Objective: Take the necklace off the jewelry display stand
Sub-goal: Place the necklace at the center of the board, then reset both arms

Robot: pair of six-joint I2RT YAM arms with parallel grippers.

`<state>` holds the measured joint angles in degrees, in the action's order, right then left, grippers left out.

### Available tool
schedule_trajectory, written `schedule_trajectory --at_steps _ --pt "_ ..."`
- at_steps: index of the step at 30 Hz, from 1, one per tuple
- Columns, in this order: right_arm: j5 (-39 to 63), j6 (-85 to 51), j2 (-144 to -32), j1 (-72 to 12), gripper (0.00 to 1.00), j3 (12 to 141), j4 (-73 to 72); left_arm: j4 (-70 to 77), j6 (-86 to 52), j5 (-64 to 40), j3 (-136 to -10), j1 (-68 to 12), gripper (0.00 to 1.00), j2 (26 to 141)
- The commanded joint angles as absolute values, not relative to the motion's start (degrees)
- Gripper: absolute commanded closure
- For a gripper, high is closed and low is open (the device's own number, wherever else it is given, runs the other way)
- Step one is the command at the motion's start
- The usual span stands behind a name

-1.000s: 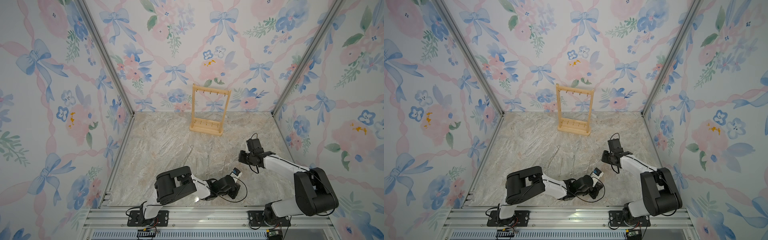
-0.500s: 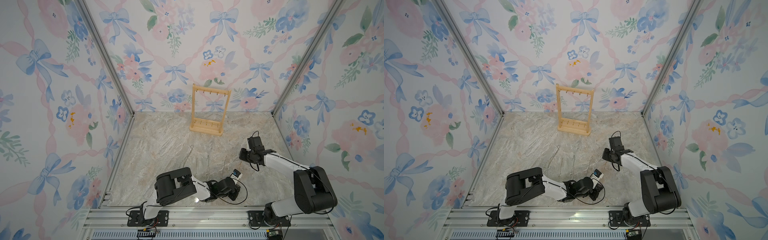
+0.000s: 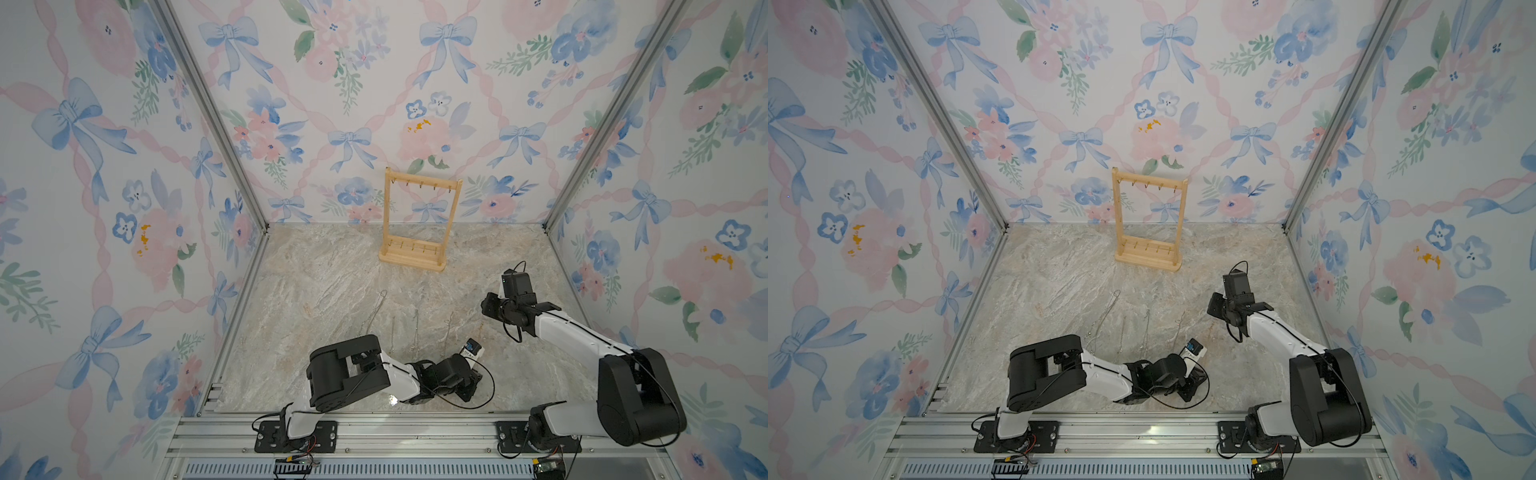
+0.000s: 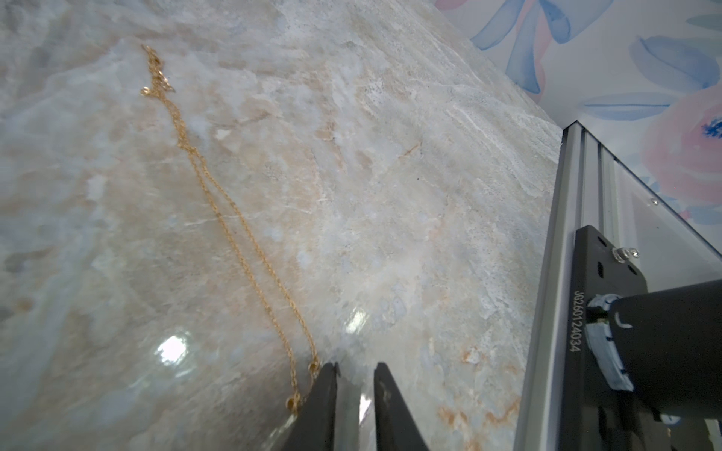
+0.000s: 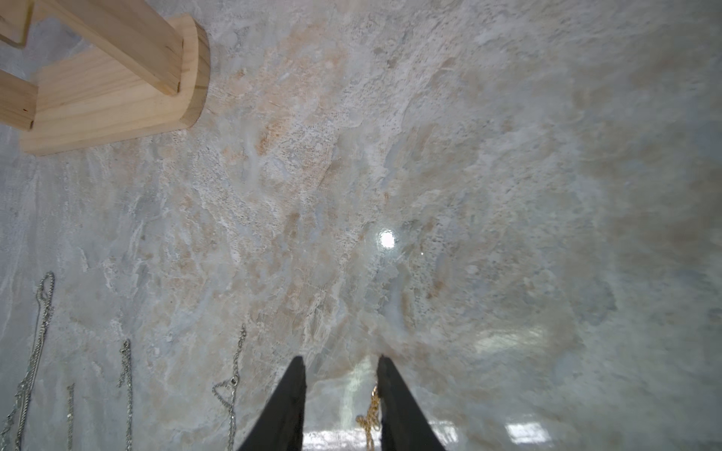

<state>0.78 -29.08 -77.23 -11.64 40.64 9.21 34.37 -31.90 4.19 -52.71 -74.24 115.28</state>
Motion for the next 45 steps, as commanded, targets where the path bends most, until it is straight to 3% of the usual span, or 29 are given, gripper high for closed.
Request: schedule_trajectory --at_steps 1,13,18,22,31,34,36,45 --pt "0.0 -29.2 -72.8 -11.0 0.64 38.1 6.1 31.2 -30.2 4.8 -53.1 -73.4 0.77 112.1" --pt "-6.9 -28.8 -50.6 -10.3 0.53 27.3 -0.5 27.5 -26.2 6.2 -54.7 -73.5 0.68 103.4" --pt "-12.2 -28.6 -39.7 -10.0 0.45 22.9 -1.5 25.9 -22.6 10.5 -53.6 -72.9 0.57 95.7" --pt "-15.7 -28.7 -32.7 -9.9 0.4 20.7 -1.0 24.4 -20.3 14.9 -51.5 -71.3 0.45 88.3" --pt "-20.6 -28.8 -21.5 -9.9 0.29 18.2 1.1 21.2 -15.4 26.4 -46.6 -66.0 0.02 72.0" --pt "-21.9 -28.8 -19.2 -9.9 0.26 18.0 2.1 20.4 -14.2 29.4 -45.1 -63.4 0.02 67.3" --pt "-22.1 -28.6 -17.8 -9.9 0.01 17.8 2.4 20.2 -14.2 30.5 -43.6 -61.2 0.02 64.0" --pt "-21.9 -26.4 -24.1 -10.0 0.01 22.2 2.9 20.1 -10.7 30.5 -40.7 -52.2 0.02 53.7"
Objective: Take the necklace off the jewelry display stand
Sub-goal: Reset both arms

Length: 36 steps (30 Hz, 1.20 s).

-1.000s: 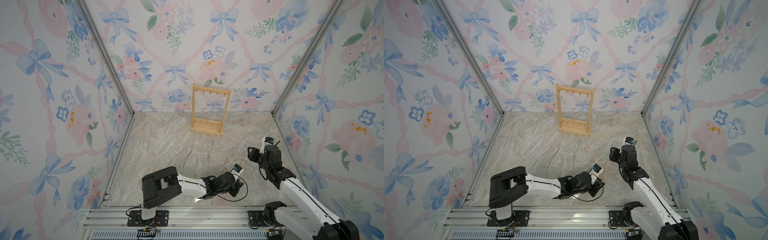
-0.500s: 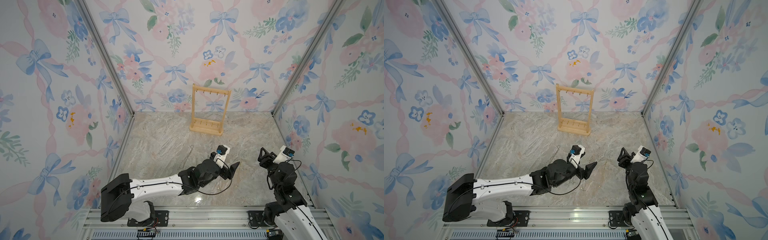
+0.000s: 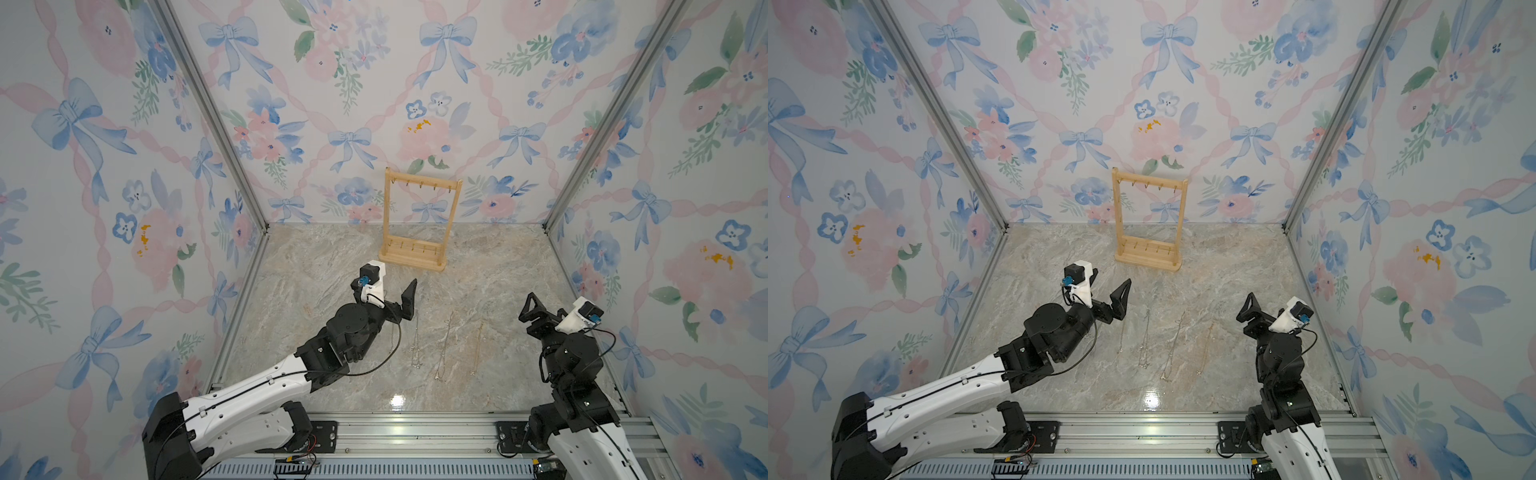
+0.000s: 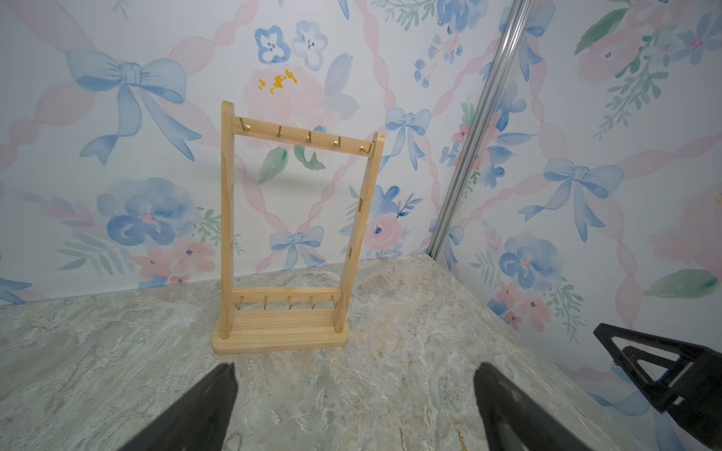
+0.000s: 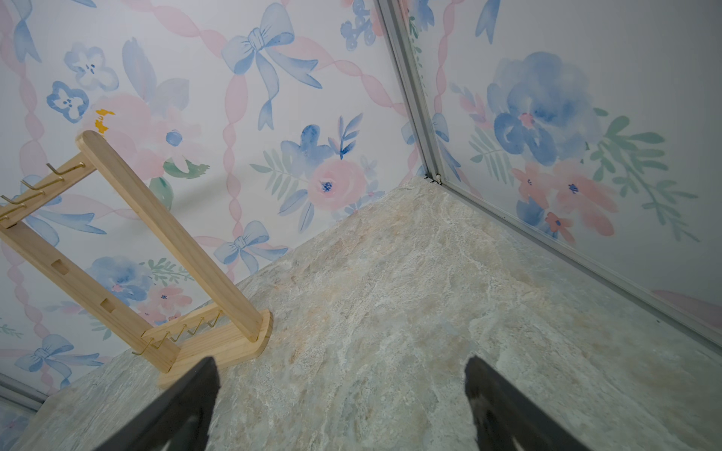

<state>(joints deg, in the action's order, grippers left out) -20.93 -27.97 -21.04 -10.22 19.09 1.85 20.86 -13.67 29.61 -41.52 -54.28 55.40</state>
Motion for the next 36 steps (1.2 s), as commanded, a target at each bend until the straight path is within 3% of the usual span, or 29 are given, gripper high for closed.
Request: schedule_trajectory --at_steps 1,11,17,24,36 --pt "-21.9 -25.9 -25.7 -10.0 0.01 23.1 2.8 20.1 -10.5 30.1 -40.6 -50.9 0.02 53.2" --pt "-20.0 -9.3 -41.9 -8.5 0.01 20.7 -21.8 20.2 -13.9 14.3 -41.1 -28.0 0.02 55.8" --pt "-9.9 -8.3 -52.8 0.4 0.01 17.9 -33.5 23.7 -18.1 6.4 -36.7 -15.2 0.02 62.6" --pt "-6.1 -7.2 -61.8 3.5 0.01 18.7 -36.4 32.4 -13.3 8.0 -29.2 -6.9 0.02 66.9" --pt "-4.6 -1.1 -75.9 0.0 0.01 20.7 -40.9 42.3 -10.2 10.0 -23.7 0.9 0.02 79.9"
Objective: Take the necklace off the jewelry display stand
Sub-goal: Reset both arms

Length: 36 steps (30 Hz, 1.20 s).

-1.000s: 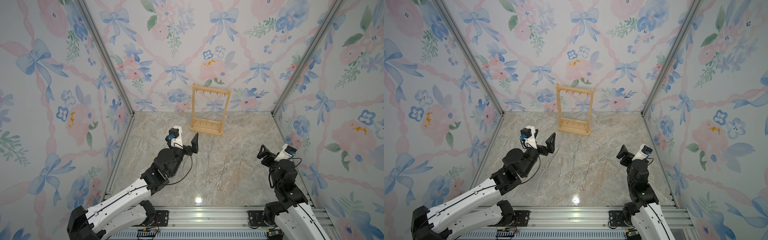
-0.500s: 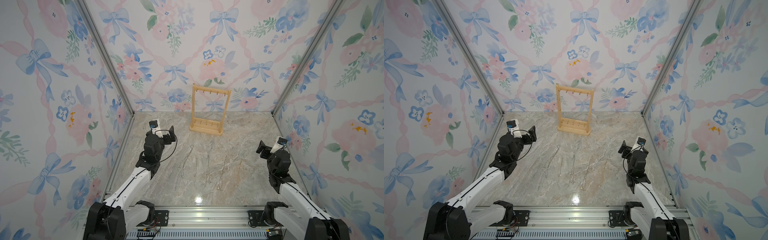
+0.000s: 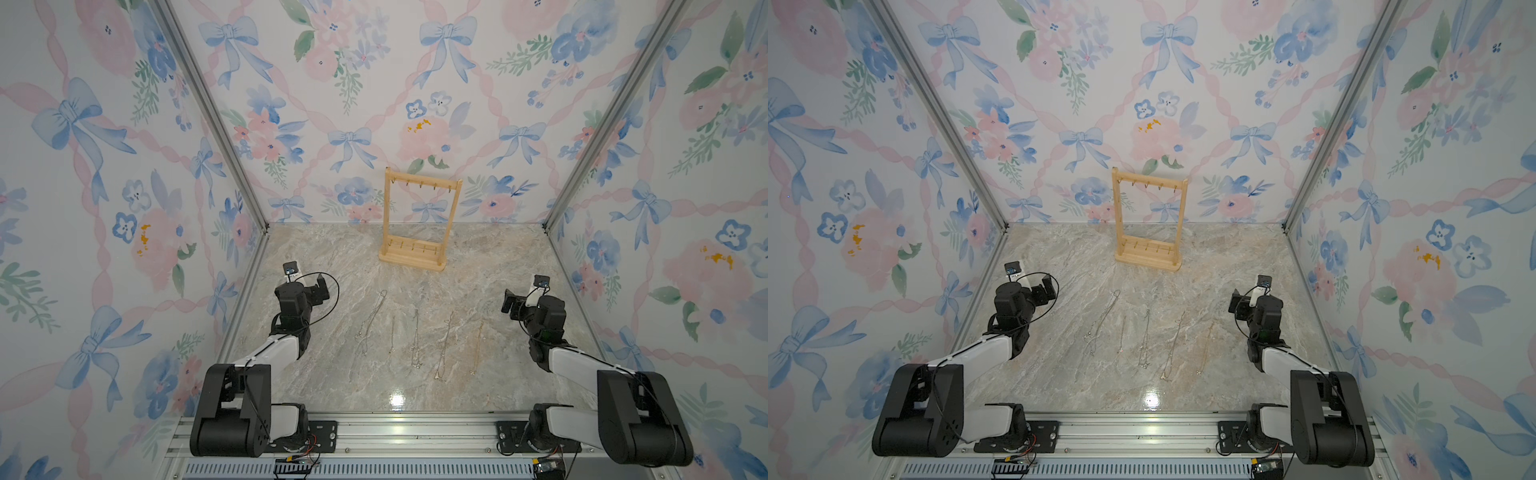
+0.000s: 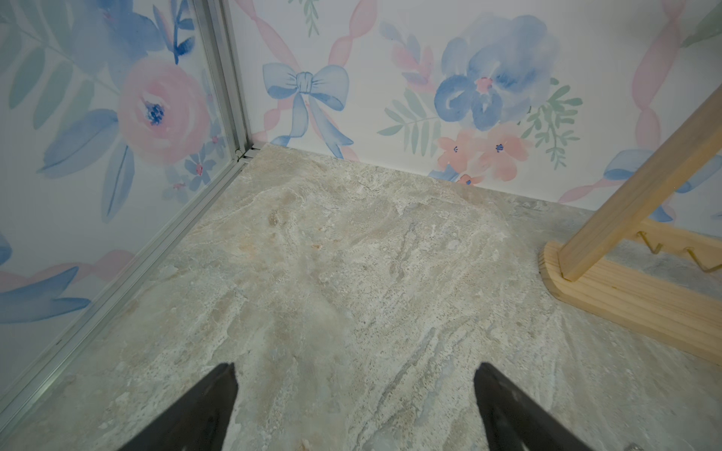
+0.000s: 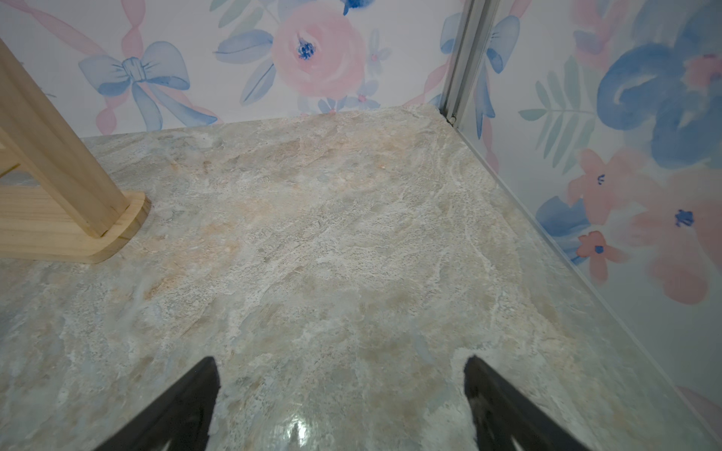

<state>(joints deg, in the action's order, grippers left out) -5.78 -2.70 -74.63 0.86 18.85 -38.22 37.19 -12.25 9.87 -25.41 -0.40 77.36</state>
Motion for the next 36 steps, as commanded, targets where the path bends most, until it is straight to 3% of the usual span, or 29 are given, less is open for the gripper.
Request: schedule_trajectory --at_steps 1,6,12,18,27,29,36 --pt "-4.7 -1.3 -76.5 -0.1 0.01 21.0 -41.2 43.8 -10.2 9.6 -23.0 1.4 0.02 80.7" --pt "-2.0 -3.1 -82.7 0.2 0.01 17.0 -58.0 52.3 -8.3 5.3 -19.4 1.8 0.02 81.9" --pt "4.1 -0.9 -88.3 0.2 0.01 16.1 -64.3 64.4 -7.0 -5.3 -15.4 1.3 0.02 83.3" --pt "6.0 0.8 -90.7 -0.7 0.01 12.4 -73.5 73.2 -2.6 -8.8 -11.2 -0.7 0.02 84.8" --pt "7.3 3.3 -89.6 -2.1 0.01 15.8 -65.7 75.3 -1.9 -5.8 -10.0 -2.1 0.02 85.6" --pt "5.9 2.5 -89.5 -1.8 0.01 17.9 -61.9 82.2 0.3 -5.8 -8.2 -4.0 0.02 88.9" --pt "3.5 -0.7 -89.5 0.0 0.01 21.4 -55.2 79.0 -2.5 -0.7 -10.2 -3.1 0.02 88.9"
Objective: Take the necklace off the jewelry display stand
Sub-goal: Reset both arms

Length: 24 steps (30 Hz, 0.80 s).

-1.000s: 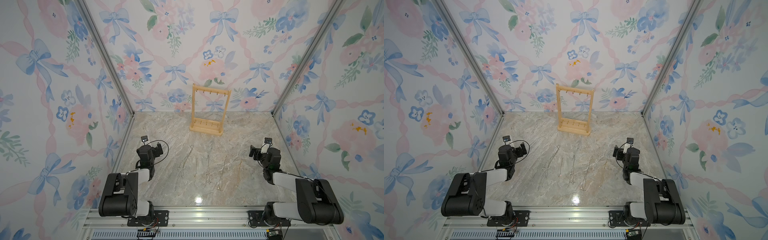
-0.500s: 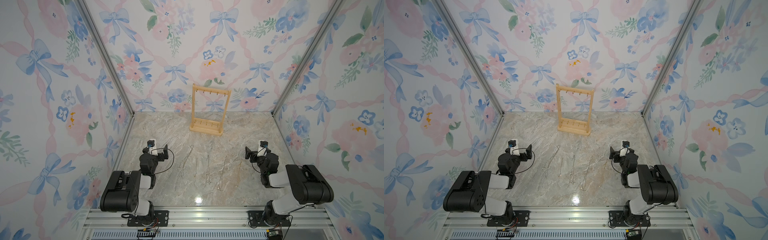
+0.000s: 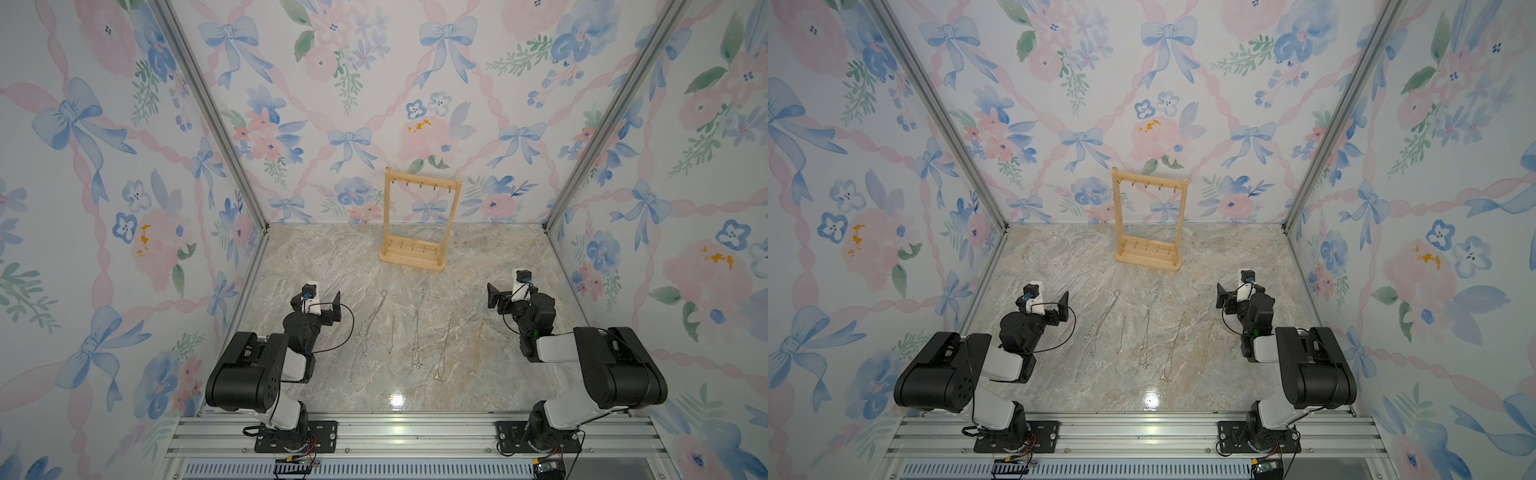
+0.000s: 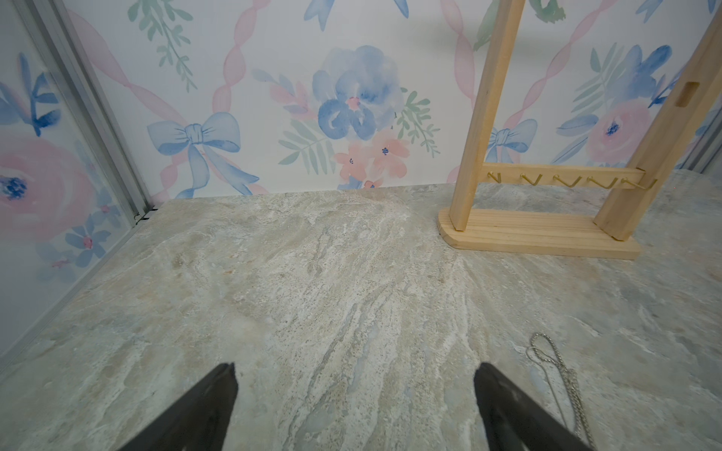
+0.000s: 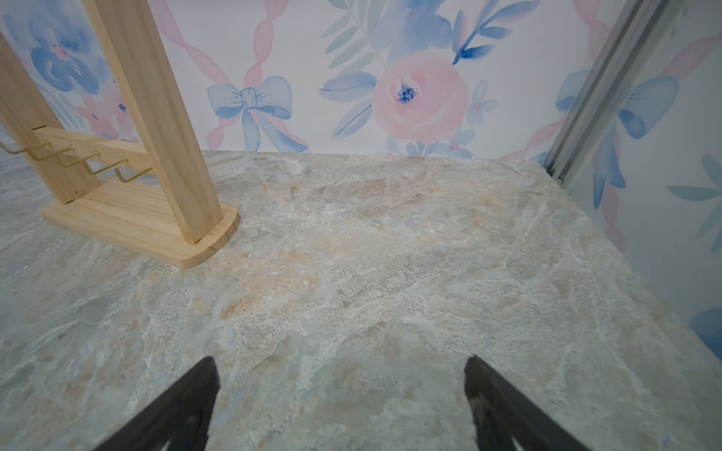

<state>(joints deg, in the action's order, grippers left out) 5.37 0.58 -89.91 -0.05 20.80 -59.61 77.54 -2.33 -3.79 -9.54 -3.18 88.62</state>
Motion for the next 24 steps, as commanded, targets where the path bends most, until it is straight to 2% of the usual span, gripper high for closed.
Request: schedule_trajectory --at_steps 1,8,24 --pt "3.5 -0.7 -89.5 0.0 0.01 21.4 -55.4 78.7 -2.6 0.6 -10.3 -3.5 0.02 88.9" --pt "3.1 -0.6 -89.5 -0.2 0.01 21.4 -55.4 77.9 -2.3 7.6 -10.5 -5.8 0.02 88.6" --pt "-1.1 1.5 -89.2 -2.7 0.01 20.8 -56.0 77.9 -2.1 7.7 -10.7 -5.9 0.02 88.9"
